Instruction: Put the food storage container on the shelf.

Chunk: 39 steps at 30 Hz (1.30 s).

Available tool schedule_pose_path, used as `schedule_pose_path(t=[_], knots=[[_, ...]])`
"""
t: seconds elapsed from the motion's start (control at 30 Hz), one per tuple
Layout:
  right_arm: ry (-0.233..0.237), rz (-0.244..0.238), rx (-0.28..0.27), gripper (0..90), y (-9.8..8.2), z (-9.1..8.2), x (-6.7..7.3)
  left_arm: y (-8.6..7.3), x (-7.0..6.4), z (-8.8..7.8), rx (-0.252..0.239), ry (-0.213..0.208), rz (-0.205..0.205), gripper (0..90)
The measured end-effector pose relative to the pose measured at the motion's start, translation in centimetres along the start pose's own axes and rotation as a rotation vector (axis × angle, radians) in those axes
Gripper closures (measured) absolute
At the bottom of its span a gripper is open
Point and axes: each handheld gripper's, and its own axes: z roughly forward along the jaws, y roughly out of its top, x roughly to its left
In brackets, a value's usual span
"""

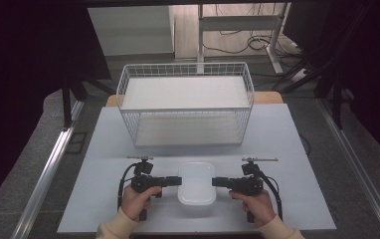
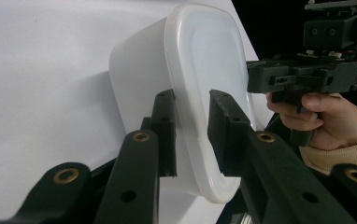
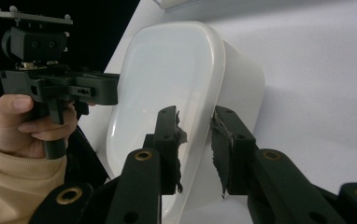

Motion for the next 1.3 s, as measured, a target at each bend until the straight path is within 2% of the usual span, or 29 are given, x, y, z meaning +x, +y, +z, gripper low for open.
schedule_pose_path(t=[0.37, 0.63, 0.93, 1.3], knots=[[-0.032, -0.073, -0.016, 74.3, 0.1, -0.3, 0.7, 0.0, -0.4, -0.5, -0.012, -0.016, 0.018, 77.5], [-0.035, -0.091, -0.020, 76.0, 0.2, -0.5, 0.9, 0.0, -0.7, -0.7, -0.022, -0.014, 0.030, 79.6], [-0.046, -0.114, -0.029, 78.0, 0.2, -0.7, 1.2, 0.1, -1.3, -0.9, -0.027, 0.010, 0.070, 80.3], [-0.029, -0.155, -0.046, 78.6, 0.6, -1.2, 2.1, 0.4, -2.2, -1.7, -0.047, 0.024, 0.117, 80.1]])
